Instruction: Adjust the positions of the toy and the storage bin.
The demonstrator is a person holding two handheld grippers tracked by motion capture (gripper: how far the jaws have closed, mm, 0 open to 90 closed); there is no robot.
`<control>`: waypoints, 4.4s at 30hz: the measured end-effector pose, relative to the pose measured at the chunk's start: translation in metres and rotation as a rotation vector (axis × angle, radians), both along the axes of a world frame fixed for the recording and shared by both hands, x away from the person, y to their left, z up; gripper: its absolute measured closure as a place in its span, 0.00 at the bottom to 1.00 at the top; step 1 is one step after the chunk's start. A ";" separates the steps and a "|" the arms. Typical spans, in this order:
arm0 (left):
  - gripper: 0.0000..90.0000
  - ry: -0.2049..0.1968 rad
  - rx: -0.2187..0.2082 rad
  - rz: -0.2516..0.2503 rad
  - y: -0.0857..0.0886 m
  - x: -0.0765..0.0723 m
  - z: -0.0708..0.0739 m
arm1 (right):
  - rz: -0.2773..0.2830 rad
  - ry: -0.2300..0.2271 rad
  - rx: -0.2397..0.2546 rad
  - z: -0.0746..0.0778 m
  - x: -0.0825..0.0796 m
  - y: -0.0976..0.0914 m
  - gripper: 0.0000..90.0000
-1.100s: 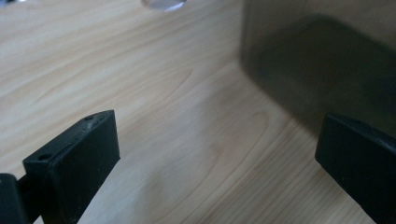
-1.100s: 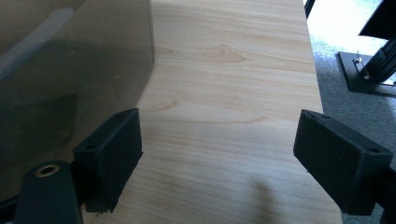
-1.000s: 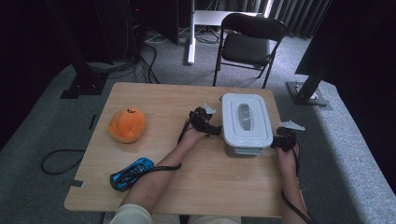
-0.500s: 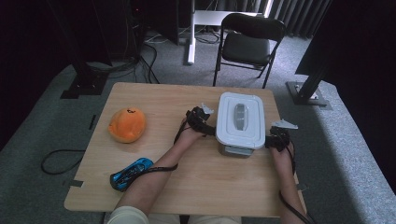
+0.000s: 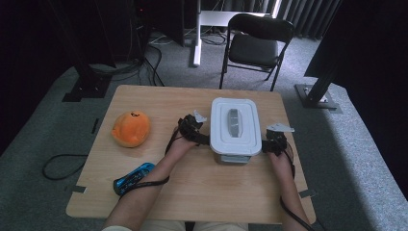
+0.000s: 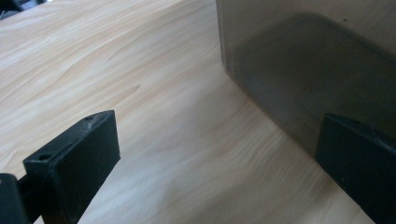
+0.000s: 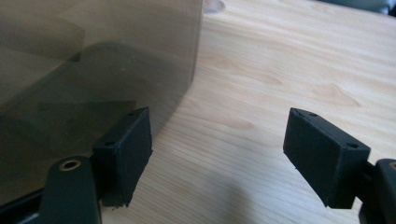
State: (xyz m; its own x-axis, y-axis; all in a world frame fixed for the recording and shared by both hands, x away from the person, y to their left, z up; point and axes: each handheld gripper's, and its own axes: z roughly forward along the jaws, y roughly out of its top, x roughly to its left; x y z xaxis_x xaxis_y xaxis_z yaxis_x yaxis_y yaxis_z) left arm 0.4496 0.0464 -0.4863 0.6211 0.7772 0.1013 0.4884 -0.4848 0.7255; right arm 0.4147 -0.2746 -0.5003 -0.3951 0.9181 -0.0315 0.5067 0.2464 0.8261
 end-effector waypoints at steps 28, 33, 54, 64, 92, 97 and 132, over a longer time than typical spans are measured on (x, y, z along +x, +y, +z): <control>0.02 -0.047 -0.006 0.016 0.043 -0.083 -0.001 | 0.207 -0.051 -0.080 0.007 -0.047 0.040 0.28; 0.02 -0.049 -0.001 0.003 0.042 -0.096 0.000 | 0.233 -0.044 -0.078 0.007 -0.053 0.038 0.28; 0.02 -0.084 0.003 -0.088 0.037 -0.145 0.002 | 0.284 -0.062 -0.038 0.000 -0.084 0.027 0.29; 0.02 -0.076 -0.042 -0.147 0.028 -0.156 0.001 | 0.299 -0.042 -0.010 -0.002 -0.086 0.012 0.29; 0.02 -0.043 -0.028 -0.130 0.049 -0.135 -0.002 | 0.253 -0.010 0.020 -0.009 -0.078 0.030 0.28; 0.02 -0.041 -0.023 -0.096 0.056 -0.121 -0.002 | 0.247 -0.005 0.026 -0.009 -0.070 0.037 0.27; 0.02 0.045 -0.050 -0.072 0.066 -0.115 -0.011 | 0.190 0.027 0.077 0.000 -0.053 0.022 0.15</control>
State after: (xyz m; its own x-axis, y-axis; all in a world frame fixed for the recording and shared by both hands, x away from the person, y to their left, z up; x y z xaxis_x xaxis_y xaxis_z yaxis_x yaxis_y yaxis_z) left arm 0.3347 0.1119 -0.4974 0.6785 0.7338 0.0346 0.4861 -0.4838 0.7277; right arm 0.3622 -0.2522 -0.5006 -0.5613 0.8261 0.0489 0.4796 0.2766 0.8328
